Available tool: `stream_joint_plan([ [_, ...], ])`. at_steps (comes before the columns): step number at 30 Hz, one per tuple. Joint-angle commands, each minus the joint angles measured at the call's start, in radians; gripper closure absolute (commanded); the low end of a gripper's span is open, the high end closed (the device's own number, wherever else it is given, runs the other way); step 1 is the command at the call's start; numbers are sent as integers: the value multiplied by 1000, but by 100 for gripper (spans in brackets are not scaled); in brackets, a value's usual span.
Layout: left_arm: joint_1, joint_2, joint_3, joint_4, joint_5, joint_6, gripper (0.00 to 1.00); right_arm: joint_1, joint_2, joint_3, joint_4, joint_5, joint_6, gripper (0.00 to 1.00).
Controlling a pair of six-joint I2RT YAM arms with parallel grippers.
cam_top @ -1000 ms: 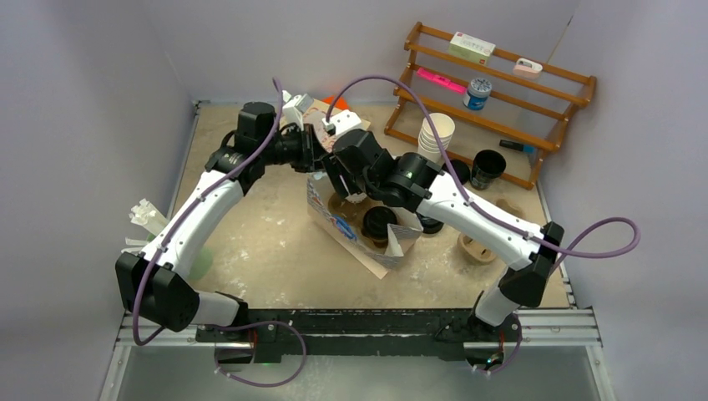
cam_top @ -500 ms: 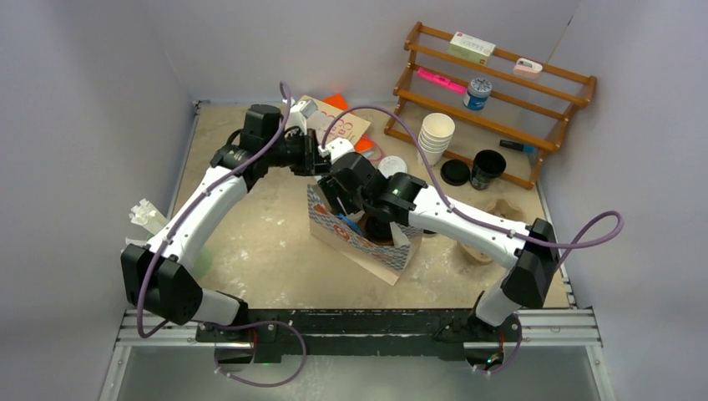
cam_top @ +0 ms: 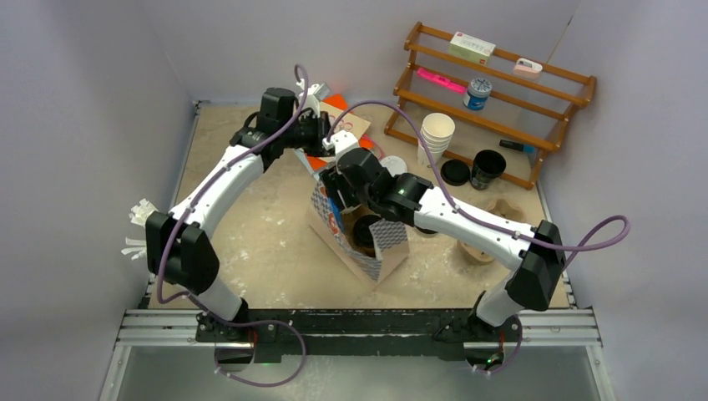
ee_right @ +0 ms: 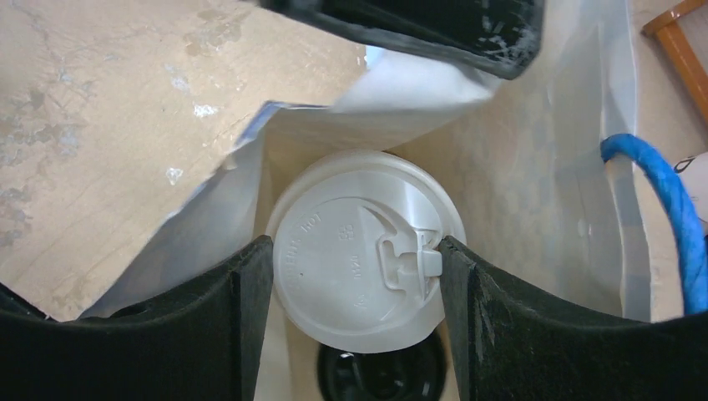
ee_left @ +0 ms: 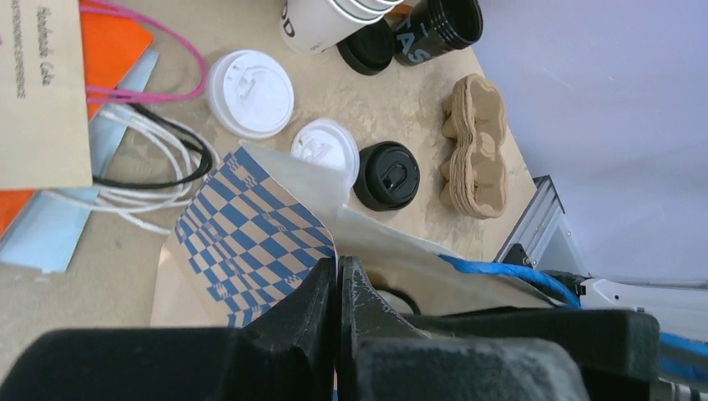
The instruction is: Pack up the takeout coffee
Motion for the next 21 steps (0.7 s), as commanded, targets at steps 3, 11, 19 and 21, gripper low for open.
stream_joint_plan([
  [3,-31,87,119,92,44,29,100,-9,-8,-8,78,18,-37,47],
  [11,-36,74,157,13,62,66,100,-20,-14,-21,67,-36,-7,48],
  [19,-36,-64,31,14,48,104,100,-21,5,-31,91,-41,-15,48],
  [21,-35,-74,19,29,50,104,100,-22,10,-45,107,-55,-5,48],
])
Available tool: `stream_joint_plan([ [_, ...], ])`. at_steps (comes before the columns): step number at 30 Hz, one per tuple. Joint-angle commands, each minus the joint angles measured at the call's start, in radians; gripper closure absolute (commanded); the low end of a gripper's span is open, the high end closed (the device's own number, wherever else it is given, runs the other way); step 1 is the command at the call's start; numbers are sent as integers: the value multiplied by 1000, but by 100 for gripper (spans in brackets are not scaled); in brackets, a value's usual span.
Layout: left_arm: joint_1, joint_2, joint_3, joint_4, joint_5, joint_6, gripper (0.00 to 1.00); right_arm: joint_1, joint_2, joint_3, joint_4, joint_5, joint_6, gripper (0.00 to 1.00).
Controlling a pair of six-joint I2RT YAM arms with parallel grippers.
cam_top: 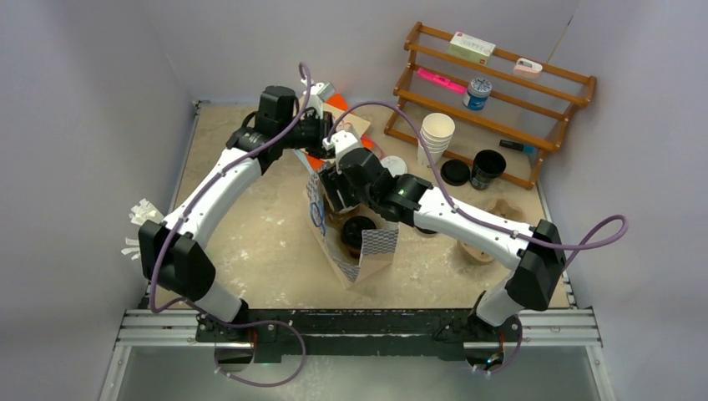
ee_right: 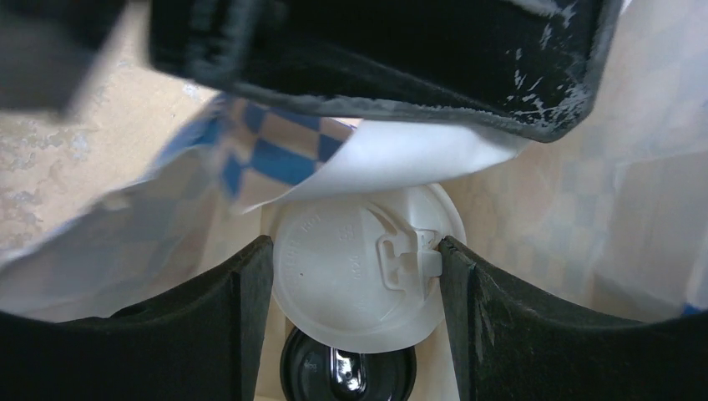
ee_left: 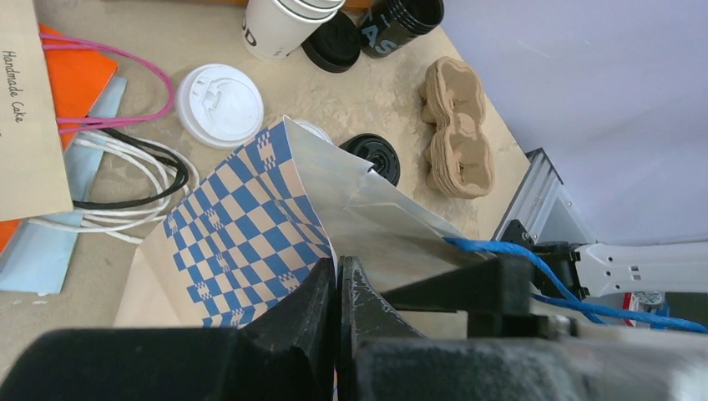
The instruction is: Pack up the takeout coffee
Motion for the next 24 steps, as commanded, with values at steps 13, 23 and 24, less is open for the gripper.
stream_joint_plan([
  [13,0,-56,-37,122,37,24,100,-12,3,-120,201,-27,-1,50],
  [23,0,-62,-48,119,31,25,100,-19,32,-92,148,23,-36,50],
  [24,0,-63,-47,117,33,28,100,-18,34,-90,149,37,-45,50],
])
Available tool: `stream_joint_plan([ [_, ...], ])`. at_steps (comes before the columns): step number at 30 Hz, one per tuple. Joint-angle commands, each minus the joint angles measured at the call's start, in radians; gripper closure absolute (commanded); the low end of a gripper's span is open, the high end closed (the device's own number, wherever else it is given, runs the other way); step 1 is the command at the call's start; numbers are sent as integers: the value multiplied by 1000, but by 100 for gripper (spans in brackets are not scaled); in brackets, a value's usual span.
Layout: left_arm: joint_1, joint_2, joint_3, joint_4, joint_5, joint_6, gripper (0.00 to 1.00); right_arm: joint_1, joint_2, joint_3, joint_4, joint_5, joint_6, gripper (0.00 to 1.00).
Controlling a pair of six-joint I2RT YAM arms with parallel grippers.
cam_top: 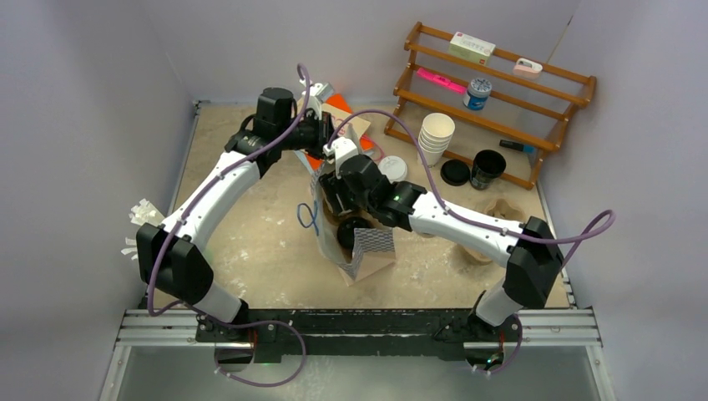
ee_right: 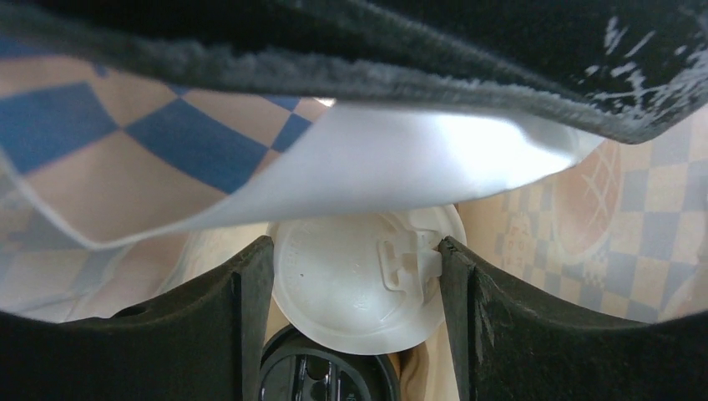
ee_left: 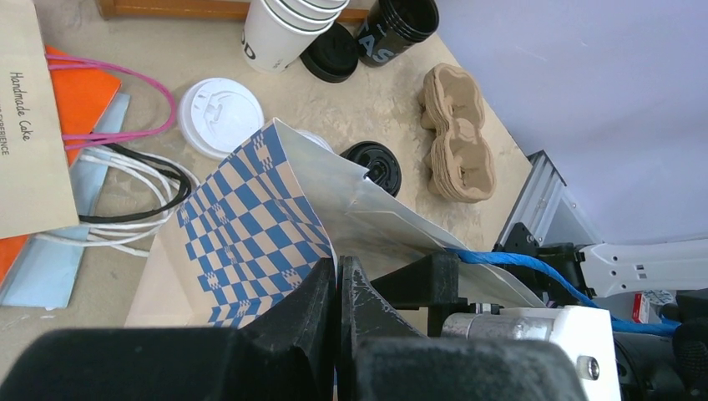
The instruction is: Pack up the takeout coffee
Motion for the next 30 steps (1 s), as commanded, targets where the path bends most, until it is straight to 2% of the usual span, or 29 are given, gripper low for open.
stream_joint_plan([
  [1,0,-17,2,58,25,21,100,-6,21,23,-10,58,-40,50],
  [11,0,-16,-7,46,24,36,100,-6,20,27,-24,77,-52,50],
  [30,0,-7,-26,58,31,47,100,-11,56,13,-42,-5,-25,49],
])
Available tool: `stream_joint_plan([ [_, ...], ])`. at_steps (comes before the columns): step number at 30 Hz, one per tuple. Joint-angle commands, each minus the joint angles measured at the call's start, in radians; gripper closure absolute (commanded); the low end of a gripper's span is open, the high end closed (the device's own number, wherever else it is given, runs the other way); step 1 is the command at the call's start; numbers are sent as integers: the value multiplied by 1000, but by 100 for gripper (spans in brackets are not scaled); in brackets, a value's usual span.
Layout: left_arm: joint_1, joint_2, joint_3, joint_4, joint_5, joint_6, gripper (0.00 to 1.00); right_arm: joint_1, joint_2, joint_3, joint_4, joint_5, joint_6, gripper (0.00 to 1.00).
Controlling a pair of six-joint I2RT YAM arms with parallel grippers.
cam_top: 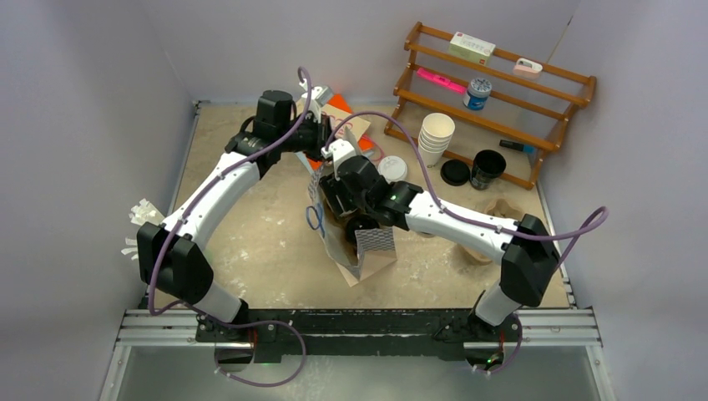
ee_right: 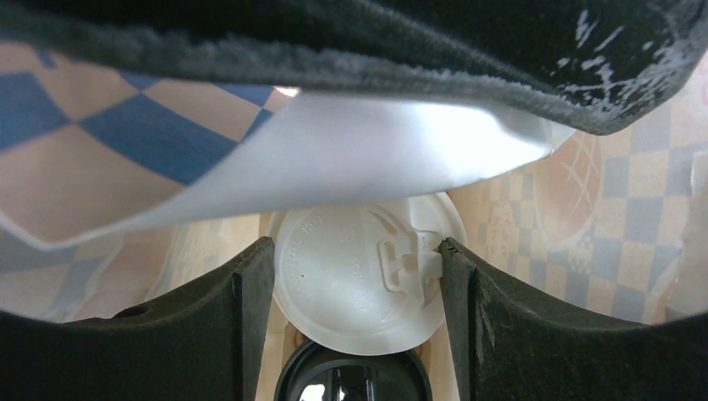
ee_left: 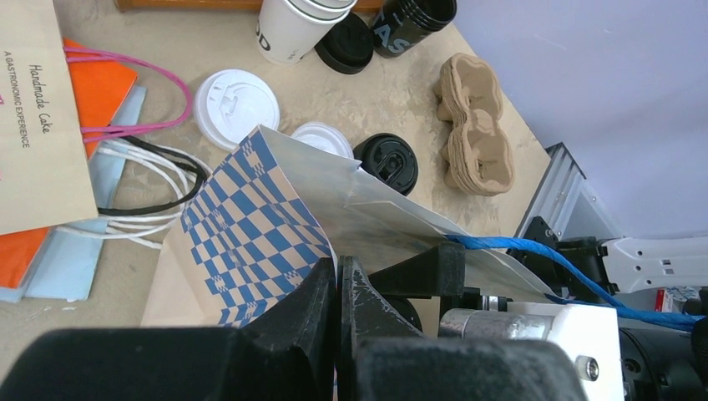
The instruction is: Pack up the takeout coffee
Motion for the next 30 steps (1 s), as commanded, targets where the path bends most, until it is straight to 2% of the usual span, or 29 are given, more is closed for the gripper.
stream_joint_plan([
  [1,-7,-7,-2,57,33,15,100,-5,32,11,-36,-20,6,49],
  [10,-4,-13,6,12,-31,70,100,-5,48,-7,-79,-36,41,49],
  [30,31,-59,14,-93,-290,169,100,-6,121,30,-126,-53,39,49],
])
